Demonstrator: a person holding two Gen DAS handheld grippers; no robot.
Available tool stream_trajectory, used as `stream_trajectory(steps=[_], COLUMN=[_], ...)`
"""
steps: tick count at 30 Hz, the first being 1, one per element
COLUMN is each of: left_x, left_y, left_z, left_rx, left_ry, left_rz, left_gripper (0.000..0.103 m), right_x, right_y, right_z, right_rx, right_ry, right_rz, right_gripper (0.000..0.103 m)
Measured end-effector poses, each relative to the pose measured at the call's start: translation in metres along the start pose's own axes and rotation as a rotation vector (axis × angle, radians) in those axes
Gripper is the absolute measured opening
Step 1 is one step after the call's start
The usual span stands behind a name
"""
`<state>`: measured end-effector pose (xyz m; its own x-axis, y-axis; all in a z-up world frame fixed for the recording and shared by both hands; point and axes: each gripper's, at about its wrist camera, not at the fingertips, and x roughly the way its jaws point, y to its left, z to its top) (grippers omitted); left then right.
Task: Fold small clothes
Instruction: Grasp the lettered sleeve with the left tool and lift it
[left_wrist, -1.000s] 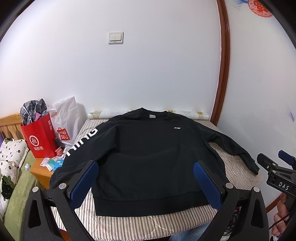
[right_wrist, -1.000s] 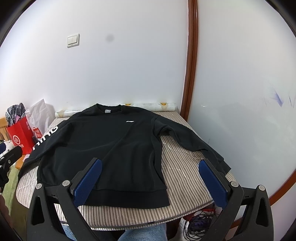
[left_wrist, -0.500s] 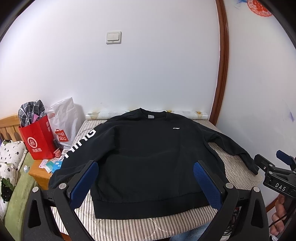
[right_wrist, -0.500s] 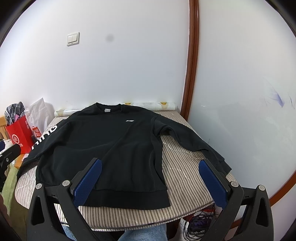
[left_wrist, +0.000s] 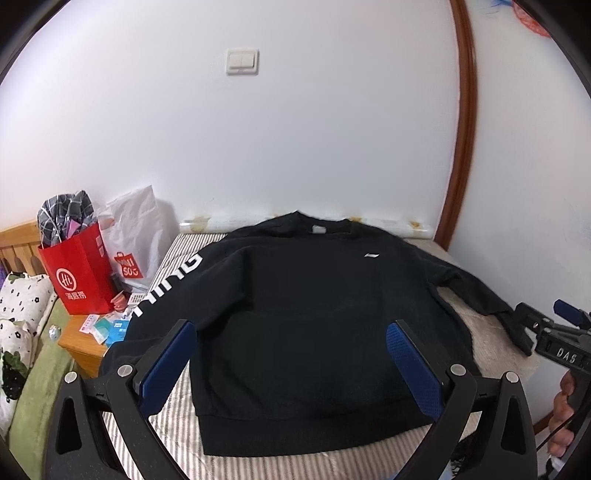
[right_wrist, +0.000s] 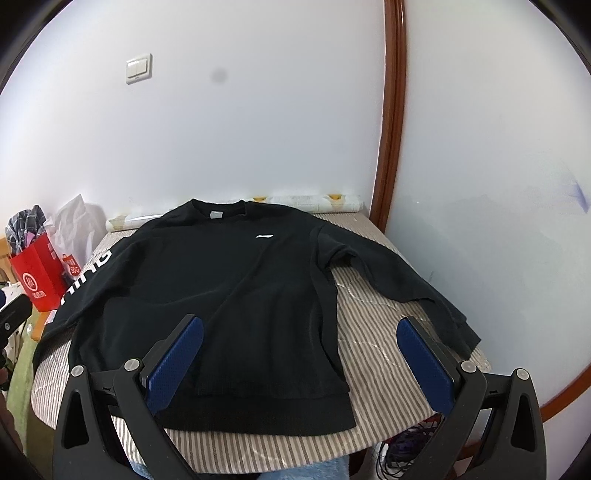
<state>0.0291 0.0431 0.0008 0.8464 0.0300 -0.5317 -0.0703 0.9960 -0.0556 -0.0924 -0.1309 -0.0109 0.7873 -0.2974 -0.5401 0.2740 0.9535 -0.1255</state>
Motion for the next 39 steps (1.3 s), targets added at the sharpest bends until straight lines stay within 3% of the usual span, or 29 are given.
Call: stream_trajectory(steps=[4, 9, 13, 15, 21, 26, 35, 39], left_x=[0.03, 0.076, 0.103, 0.115, 0.134, 0.147, 0.173, 0.184], left_y=[0.02, 0.055, 0.087, 0.106, 0.15, 0.18, 0.217, 0.222], left_z=[-0.008, -0.027, -0.041, -0.048, -0.072, -0.081, -0.091, -0.087], left_rx=[-0.052, -0.186, -0.281, -0.329, -0.42, -0.523, -0.72, -0.741], left_ry=[0.048, 0.129, 0.168, 0.205, 0.226, 0.213, 0.19, 0.208], left_rz=[-0.021, -0.085, -0.063, -0.059, -0.006, -0.003, -0.085, -0.031], left_gripper=[0.103, 0.102, 0.086, 0.085, 0.084, 0.084, 0.084, 0.072], right_x=[0.026, 0.061, 0.091, 0.101, 0.13, 0.148, 0.164, 0.169], right_y=[0.008, 0.021, 0.036, 0.042, 0.072, 0.089, 0.092, 0.085], right_z=[0.004, 0.001, -0.004, -0.006, -0.017, -0.019, -0.011, -0.009], right_rx=[-0.009, -0.023, -0.048, -0.057, -0.119, -0.103, -0.099, -0.102], right_ry=[0.039, 0.067, 0.076, 0.081, 0.111, 0.17, 0.196, 0.209], right_rz=[0.022, 0.082, 0.135, 0.154, 0.149, 0.247, 0.223, 0.202], right_gripper=[0.103, 0.103, 0.102, 0.102, 0.102, 0.102, 0.102, 0.102])
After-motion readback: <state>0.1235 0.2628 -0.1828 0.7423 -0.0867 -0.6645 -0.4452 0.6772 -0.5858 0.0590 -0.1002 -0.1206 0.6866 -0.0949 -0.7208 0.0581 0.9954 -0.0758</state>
